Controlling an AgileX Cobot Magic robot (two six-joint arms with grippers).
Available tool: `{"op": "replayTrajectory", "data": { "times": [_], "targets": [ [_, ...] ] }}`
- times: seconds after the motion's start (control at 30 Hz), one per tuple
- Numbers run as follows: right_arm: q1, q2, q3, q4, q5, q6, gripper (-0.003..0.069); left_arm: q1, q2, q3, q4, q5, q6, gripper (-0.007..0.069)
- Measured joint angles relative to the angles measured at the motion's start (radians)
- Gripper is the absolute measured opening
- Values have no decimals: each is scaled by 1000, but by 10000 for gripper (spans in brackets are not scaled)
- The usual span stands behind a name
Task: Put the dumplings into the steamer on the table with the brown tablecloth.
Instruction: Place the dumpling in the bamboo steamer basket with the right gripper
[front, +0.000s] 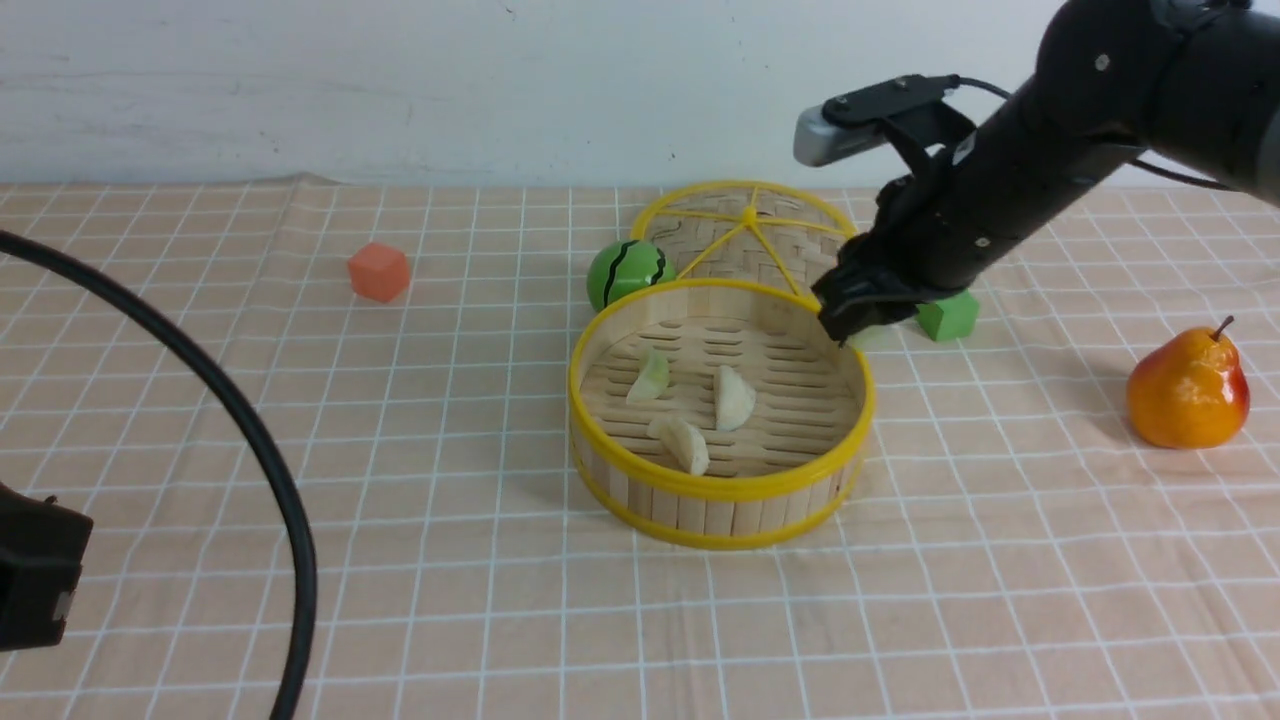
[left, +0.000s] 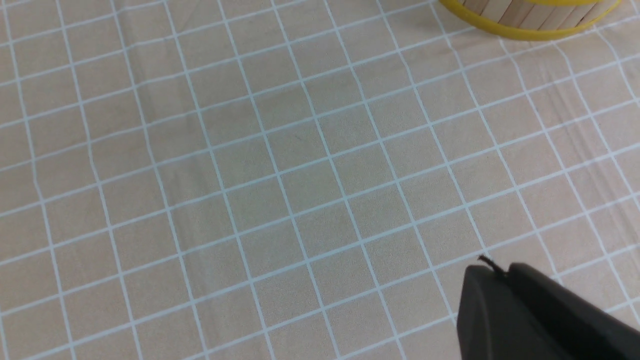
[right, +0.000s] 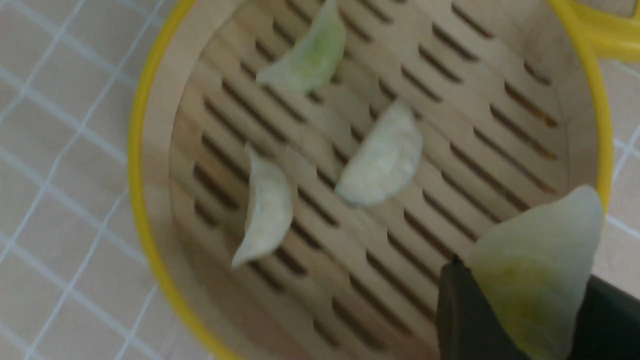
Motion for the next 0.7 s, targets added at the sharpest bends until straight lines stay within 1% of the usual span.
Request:
{"op": "replayTrajectory", "data": {
  "times": [0.03,0.1,0.2,0.3,0.33,0.43,0.5,0.53,0.57,0.6,0.63,0.67,0.7],
  "targets": [
    [0,0,0,2,-4,0,206,0,0,0,0,0,0,36],
    [7,79,-42,1,-30,25,206,0,0,0,0,4,0,36],
    [27,191,-98,-33,-36,37,206,0,0,0,-1,14,0,39],
    [41,243,-130,-73,-36,71,206,0,0,0,-2,20,0,39],
    [50,273,-153,-116,-40,119,206,0,0,0,-2,23,0,41],
    [60,286,-173,-155,-39,183,235,0,0,0,-2,30,0,46],
    [64,288,-184,-209,-48,243,347,0,-1,0,-3,45,0,48],
    [64,288,-184,-213,-48,247,347,0,-1,0,-3,48,0,48],
    [64,288,-201,-228,-39,275,434,0,-13,6,-3,54,0,50],
    [64,288,-203,-230,-37,275,443,0,-16,8,-5,54,0,50],
    [64,281,-224,-234,-6,289,507,0,-41,29,-14,55,-1,52],
    [64,279,-229,-234,-2,289,520,0,-49,37,-14,55,-2,52],
    [64,258,-244,-234,35,291,552,0,-89,68,-26,50,-3,53]
  ]
}}
